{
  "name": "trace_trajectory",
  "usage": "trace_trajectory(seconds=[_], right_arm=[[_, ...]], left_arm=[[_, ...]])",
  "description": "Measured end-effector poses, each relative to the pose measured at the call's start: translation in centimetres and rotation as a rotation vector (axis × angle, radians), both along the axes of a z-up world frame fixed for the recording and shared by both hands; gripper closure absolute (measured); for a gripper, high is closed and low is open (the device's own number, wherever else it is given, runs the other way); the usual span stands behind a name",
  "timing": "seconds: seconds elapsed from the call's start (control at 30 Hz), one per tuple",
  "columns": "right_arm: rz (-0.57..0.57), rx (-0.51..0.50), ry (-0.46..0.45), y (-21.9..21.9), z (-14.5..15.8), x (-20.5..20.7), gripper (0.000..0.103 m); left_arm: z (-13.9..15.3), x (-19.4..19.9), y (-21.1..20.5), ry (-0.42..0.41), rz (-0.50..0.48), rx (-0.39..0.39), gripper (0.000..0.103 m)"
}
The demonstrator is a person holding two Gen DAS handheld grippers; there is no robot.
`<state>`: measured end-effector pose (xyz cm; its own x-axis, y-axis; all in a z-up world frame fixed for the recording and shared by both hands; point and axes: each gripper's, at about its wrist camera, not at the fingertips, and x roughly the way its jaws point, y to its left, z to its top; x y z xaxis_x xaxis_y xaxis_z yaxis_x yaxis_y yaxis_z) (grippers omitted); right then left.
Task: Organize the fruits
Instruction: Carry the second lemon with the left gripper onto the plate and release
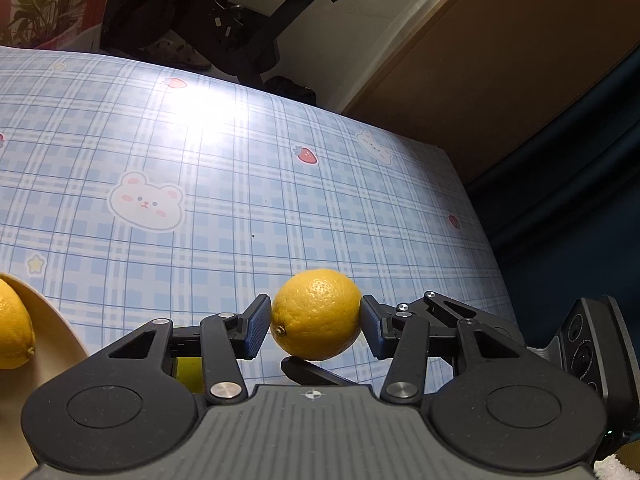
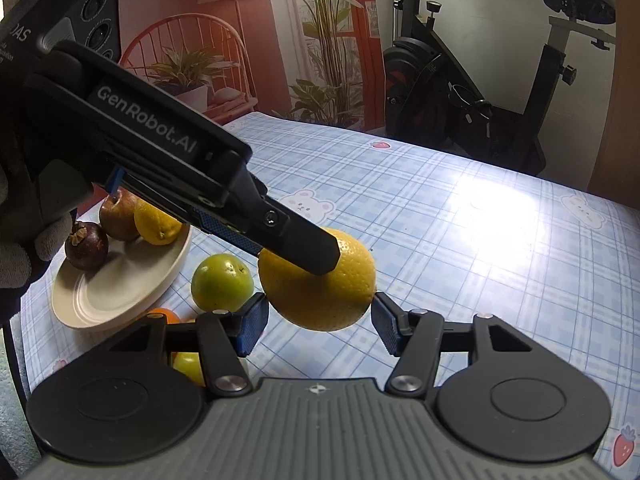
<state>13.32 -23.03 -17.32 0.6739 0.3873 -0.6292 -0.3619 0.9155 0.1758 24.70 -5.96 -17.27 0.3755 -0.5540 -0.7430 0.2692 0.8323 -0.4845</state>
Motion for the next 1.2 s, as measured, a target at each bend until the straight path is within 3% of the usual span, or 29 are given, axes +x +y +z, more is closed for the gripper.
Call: trace_trajectory(seconds=[0.23,0.43,0.77,1.2], right_arm=[[0.075,0.027,-0.036,5.0,2.3,0.5,0.043],[0.154,0.045,-0.030,10.1,2.1,1.5,0.043],[0.253,0.005,0.041,16.7,-0.1,2.1,0.044],[0.260,-0.011,0.094,18.4,-1.2,3.8,0.044]], left_arm=[[2.8,-2.0,5.7,-0.024,0.066,0.001,0.052],[3.6,-3.4,11.1,-0.004,0.129,0.015,0.052],[1.5,-5.3,16.5,0.061,0.190,0.053,0.052],[0.1,-5.9,19.6,0.077,0.222,0.051,0.053]])
